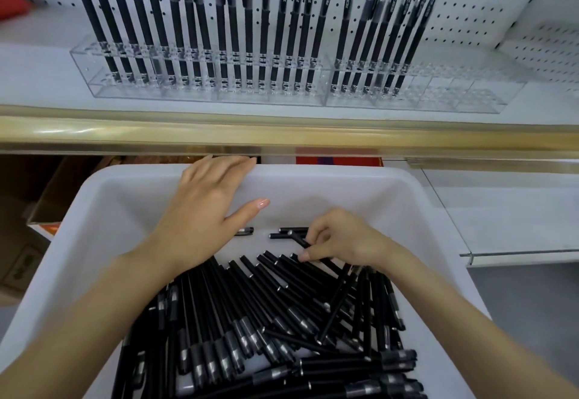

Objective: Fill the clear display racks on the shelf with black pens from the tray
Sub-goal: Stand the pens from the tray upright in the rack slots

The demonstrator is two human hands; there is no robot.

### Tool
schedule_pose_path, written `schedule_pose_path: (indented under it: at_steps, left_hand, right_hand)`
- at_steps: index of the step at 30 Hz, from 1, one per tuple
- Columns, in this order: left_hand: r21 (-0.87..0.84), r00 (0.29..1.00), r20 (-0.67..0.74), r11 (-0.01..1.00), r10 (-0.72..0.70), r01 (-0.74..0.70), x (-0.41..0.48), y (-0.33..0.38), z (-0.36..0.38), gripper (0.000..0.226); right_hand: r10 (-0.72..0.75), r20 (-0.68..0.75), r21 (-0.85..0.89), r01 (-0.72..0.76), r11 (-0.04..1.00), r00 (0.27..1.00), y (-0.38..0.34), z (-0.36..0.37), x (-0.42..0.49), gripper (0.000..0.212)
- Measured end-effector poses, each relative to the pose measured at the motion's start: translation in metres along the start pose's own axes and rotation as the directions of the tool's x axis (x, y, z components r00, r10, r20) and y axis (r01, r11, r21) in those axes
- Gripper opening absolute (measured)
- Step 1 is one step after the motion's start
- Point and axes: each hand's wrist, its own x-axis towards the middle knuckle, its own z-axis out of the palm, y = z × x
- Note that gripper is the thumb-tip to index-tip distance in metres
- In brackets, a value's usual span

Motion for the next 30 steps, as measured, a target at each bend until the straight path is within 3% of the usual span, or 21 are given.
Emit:
schedule_pose_path:
  at_steps: [3, 5, 9, 12, 15, 19, 25, 27, 30]
  left_hand:
    - [-0.288, 0.997, 0.02, 0.955, -0.074, 0.076, 0.01, 0.01, -0.016, 0.057]
    - [-0.353, 0.996, 0.045, 0.932, -0.075, 0.086, 0.015, 0.021, -0.029, 0.051]
    - [-0.369, 0.995, 0.086, 0.926, -0.054, 0.082, 0.025, 0.042, -0.052, 0.048]
    - [-0.299, 0.993, 0.116, 0.953, -0.008, 0.043, 0.035, 0.055, -0.063, 0.047]
    - [-0.365, 0.988, 0.152, 0.93, 0.014, 0.043, 0.046, 0.065, -0.065, 0.041]
    - [-0.552, 0.992, 0.115, 0.828, -0.043, 0.099, 0.059, 0.075, -0.06, 0.038]
    - [-0.747, 0.989, 0.12, 0.648, -0.085, 0.146, 0.083, 0.09, -0.042, 0.039]
    - [-0.776, 0.987, 0.144, 0.61, -0.076, 0.16, 0.093, 0.102, -0.034, 0.031]
    - [-0.8, 0.981, 0.185, 0.572, -0.054, 0.182, 0.106, 0.12, -0.023, 0.026]
  right_hand:
    - [-0.142, -0.054, 0.223, 0.15, 0.963, 0.988, -0.014, -0.009, -0.004, 0.013]
    - [-0.233, -0.091, 0.325, 0.25, 0.912, 0.968, -0.027, -0.019, -0.01, 0.013]
    - [-0.384, -0.161, 0.288, 0.415, 0.863, 0.909, -0.052, -0.043, -0.02, 0.006]
    - [-0.422, -0.184, 0.262, 0.458, 0.85, 0.888, -0.062, -0.064, -0.03, 0.005]
    - [-0.442, -0.175, 0.224, 0.472, 0.853, 0.88, -0.065, -0.083, -0.037, 0.007]
    - [-0.375, -0.152, 0.201, 0.4, 0.894, 0.914, -0.053, -0.116, -0.051, 0.014]
    - [-0.213, -0.315, 0.338, 0.319, 0.885, 0.925, -0.024, -0.164, -0.081, 0.018]
    - [-0.14, -0.385, 0.487, 0.33, 0.809, 0.912, -0.016, -0.17, -0.083, 0.019]
    - [-0.021, -0.462, 0.724, 0.391, 0.568, 0.887, -0.01, -0.175, -0.082, 0.024]
